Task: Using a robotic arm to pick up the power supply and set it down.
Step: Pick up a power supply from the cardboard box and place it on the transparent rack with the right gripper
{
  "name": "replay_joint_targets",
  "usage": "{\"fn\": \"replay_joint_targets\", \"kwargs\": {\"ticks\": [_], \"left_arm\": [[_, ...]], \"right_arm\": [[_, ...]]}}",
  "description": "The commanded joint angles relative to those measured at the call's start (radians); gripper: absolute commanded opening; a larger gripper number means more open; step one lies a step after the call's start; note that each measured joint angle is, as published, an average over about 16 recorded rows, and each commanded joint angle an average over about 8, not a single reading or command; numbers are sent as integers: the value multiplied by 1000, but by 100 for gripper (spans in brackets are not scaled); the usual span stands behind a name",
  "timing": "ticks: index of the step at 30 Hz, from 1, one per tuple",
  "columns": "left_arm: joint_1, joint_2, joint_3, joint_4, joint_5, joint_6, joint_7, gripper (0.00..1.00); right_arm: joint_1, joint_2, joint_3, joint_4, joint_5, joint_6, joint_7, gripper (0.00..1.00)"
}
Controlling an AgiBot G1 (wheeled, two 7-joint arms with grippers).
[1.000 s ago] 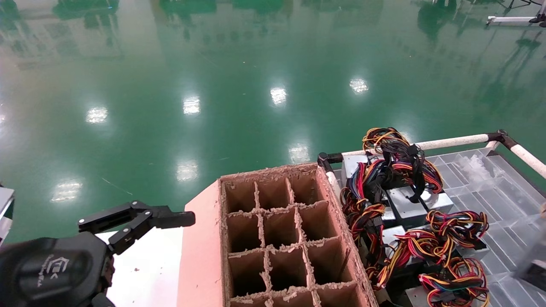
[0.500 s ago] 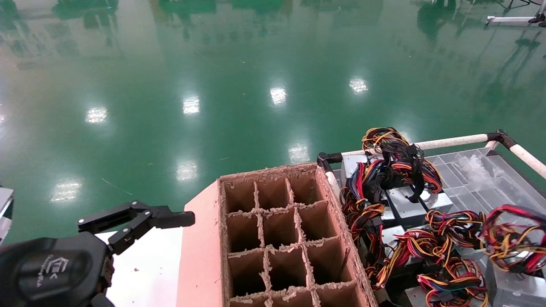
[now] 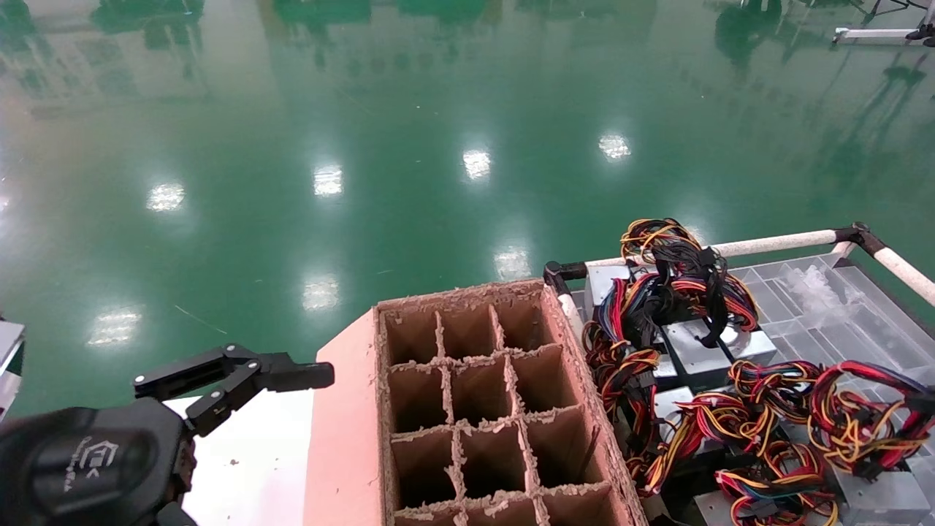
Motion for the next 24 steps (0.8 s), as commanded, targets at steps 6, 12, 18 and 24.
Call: {"fn": "replay_joint_targets", "kwargs": {"ticks": [6,12,18,24], "left_arm": [[0,0,0,0,0,0,0,100],[0,0,0,0,0,0,0,100],[0,0,0,0,0,0,0,100],[0,0,0,0,0,0,0,100]], "right_arm": [[-166,-10,-3,-138,240,5,-71,0],[-389,-40,31,-242,503,3,-123,0],[-588,-73,83,-301,712,3,-171,0],[-766,-109,138,-329,879,4,-199,0]]}}
